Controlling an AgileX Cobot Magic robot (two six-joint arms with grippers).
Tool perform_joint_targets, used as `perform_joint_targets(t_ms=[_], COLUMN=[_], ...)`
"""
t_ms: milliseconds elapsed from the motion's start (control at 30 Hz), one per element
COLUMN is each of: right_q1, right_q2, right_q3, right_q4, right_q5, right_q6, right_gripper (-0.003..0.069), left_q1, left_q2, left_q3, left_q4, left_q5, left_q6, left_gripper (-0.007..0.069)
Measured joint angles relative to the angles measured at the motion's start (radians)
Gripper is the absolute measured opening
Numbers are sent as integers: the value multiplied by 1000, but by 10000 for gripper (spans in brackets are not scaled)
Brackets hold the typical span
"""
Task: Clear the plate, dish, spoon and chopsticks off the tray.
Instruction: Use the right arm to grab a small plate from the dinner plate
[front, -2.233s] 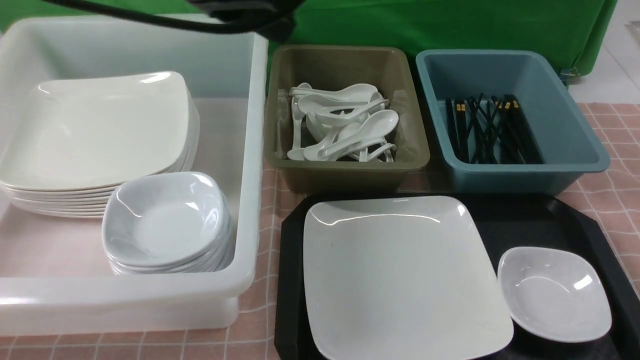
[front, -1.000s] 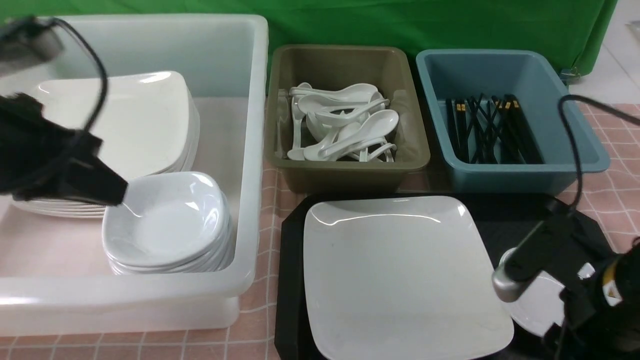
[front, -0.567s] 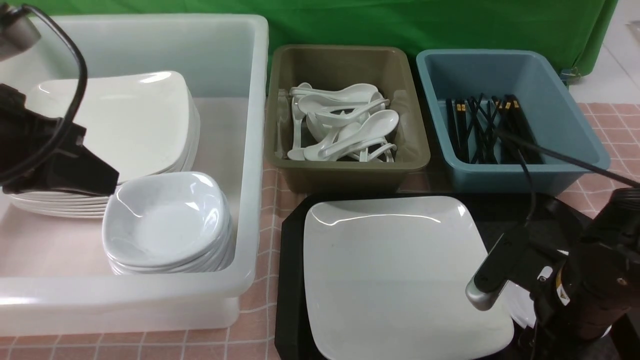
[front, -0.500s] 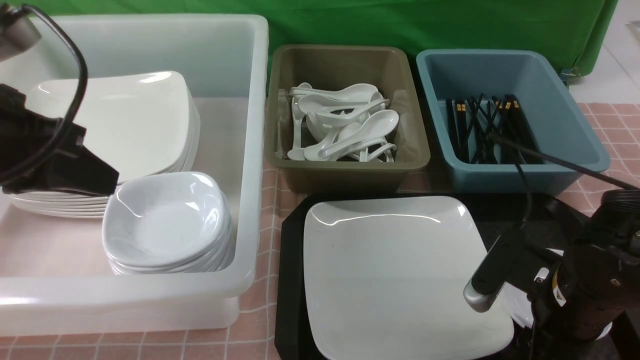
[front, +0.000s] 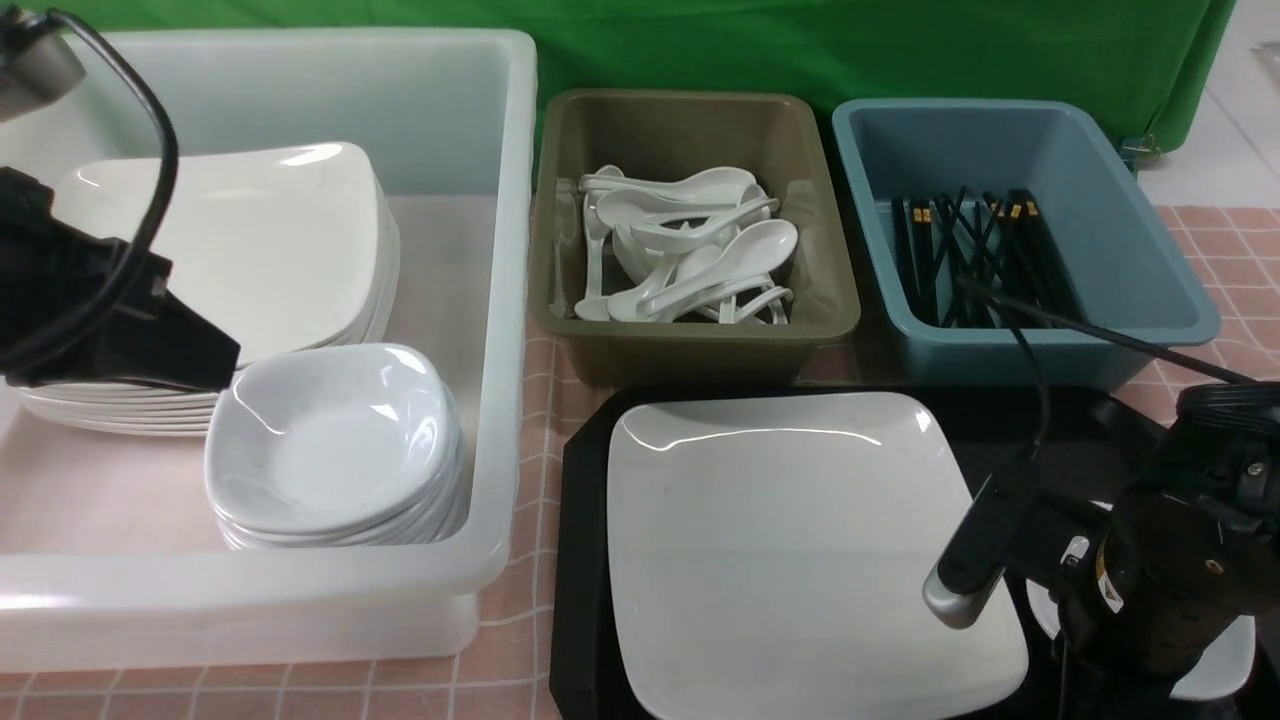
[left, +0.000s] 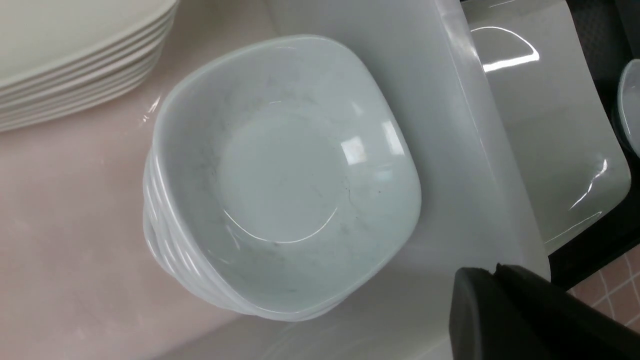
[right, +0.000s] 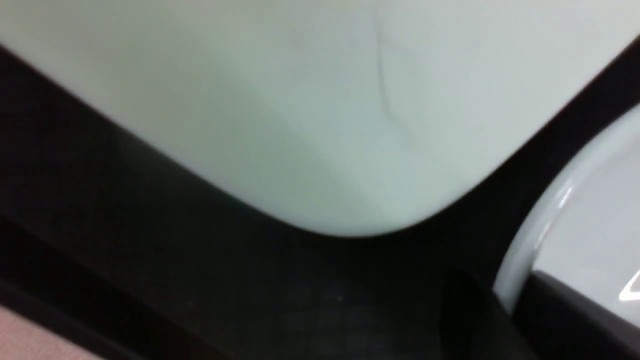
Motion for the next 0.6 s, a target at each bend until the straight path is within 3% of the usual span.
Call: perform_joint_targets(t_ms=[367, 600], right_q1=[1, 1], right_q2=[-225, -399], right_q3=[0, -77], right_q4=[13, 94], right_q5=[31, 102], right_q6=[12, 0], right_gripper=[90, 87], left_q1=[0, 0], left_q2=[0, 0], left_q3=[0, 0], left_q4=[-7, -7], left_q5=[0, 0], left_q6=[2, 2], left_gripper=[18, 18])
